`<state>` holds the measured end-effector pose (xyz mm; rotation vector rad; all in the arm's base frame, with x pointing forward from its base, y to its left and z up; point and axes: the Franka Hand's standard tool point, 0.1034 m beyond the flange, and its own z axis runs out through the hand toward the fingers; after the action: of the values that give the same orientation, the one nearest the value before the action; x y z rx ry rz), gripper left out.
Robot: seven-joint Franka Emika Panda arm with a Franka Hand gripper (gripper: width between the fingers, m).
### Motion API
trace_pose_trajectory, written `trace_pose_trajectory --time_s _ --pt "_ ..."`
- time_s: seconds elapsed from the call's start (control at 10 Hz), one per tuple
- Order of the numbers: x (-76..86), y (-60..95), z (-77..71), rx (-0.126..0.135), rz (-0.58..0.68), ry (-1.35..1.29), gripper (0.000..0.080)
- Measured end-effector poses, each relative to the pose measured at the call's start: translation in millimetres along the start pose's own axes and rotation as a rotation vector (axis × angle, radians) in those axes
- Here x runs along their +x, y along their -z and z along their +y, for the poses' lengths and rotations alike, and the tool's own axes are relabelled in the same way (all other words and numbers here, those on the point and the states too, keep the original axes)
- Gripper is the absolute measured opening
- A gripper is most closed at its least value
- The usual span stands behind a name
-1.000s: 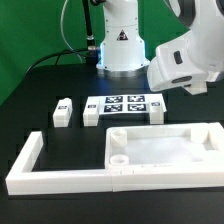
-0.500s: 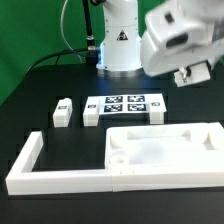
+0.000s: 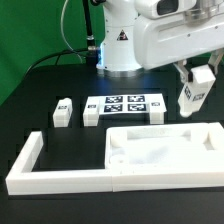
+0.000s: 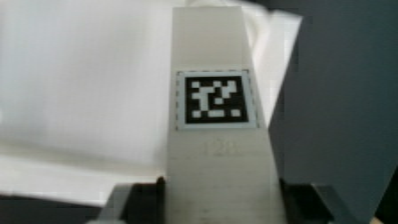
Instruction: Assemble desk
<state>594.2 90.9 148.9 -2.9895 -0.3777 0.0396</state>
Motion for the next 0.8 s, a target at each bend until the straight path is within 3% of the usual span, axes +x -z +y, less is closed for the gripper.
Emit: trace_pose_trajectory --time_s 0.1,0.2,0.3,0.6,0.8 --pt "16.4 7.9 5.0 -0.004 0.039 -0.001 0.0288" --pt "41.7 21.1 7.3 -0.023 0.150 0.014 0.0288" --pt "53.6 27.9 7.6 -0.045 0.254 0.023 0.0288" --pt "50.5 21.1 16.4 -0.089 0.425 0.030 0.0288" --pt "47.9 6.2 10.8 -0.096 0.467 0.036 0.0288"
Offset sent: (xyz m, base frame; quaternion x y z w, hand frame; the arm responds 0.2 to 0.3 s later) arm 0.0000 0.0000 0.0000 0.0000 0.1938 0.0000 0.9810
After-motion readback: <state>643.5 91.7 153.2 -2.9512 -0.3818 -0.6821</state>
